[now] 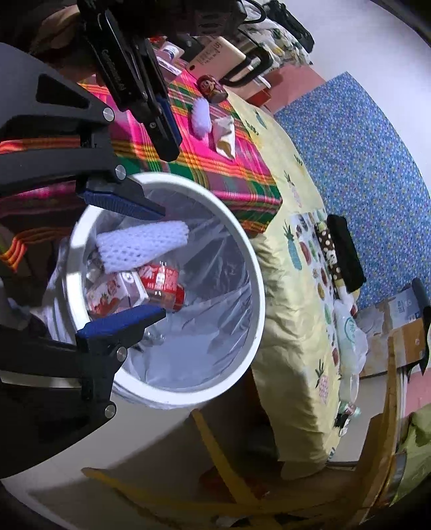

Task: Collect trash
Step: 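Carry foam net and snack wrapper over the bin and release both, then withdraw both open tools from the bin back over the table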

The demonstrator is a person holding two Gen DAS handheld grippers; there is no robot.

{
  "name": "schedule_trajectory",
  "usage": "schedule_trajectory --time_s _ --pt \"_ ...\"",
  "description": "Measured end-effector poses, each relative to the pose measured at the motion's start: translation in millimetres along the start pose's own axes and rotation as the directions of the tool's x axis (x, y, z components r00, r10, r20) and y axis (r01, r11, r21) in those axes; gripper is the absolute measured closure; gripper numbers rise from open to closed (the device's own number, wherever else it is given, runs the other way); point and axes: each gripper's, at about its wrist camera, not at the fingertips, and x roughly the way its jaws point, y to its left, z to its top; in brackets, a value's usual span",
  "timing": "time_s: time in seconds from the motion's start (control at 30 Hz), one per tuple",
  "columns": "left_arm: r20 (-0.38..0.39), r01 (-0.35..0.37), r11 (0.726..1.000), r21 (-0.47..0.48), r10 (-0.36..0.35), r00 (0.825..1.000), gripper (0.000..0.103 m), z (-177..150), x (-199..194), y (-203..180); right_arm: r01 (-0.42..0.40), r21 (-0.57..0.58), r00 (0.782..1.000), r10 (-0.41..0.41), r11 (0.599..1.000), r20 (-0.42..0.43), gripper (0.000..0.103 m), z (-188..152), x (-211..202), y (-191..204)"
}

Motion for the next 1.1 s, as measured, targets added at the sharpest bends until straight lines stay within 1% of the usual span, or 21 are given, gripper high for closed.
schedule_trajectory --time_s 0.1,0.2,0.47,0.67,0.87,1.1 --pt "0.009 -0.027 0.999 -0.019 0.027 1.000 0.071 -5 -10 11 -0.025 -0.015 1.000 0.025 1.000 0.004 0.049 -2 -1 10" --pt "0.022 -0.059 0.998 -0.038 0.060 0.998 0.071 -12 -22 24 -0.053 -0.054 0.999 0.053 0.997 -0.007 0.049 -5 1 26" --pt "0.042 -0.150 0.984 -0.091 0.154 0.987 0.071 -34 -52 59 -0.113 -0.127 0.993 0.108 0.985 -0.046 0.045 -13 6 65" --pt "0.054 -0.212 0.967 -0.141 0.222 0.974 0.071 -47 -73 89 -0.172 -0.162 0.984 0.162 0.972 -0.075 0.045 -17 9 94" --pt "0.059 -0.261 0.947 -0.186 0.275 0.959 0.071 -56 -91 117 -0.209 -0.201 0.976 0.192 0.957 -0.100 0.045 -15 16 122" --pt "0.059 -0.317 0.915 -0.249 0.341 0.938 0.071 -65 -115 155 -0.261 -0.246 0.963 0.234 0.934 -0.133 0.045 -17 28 158"
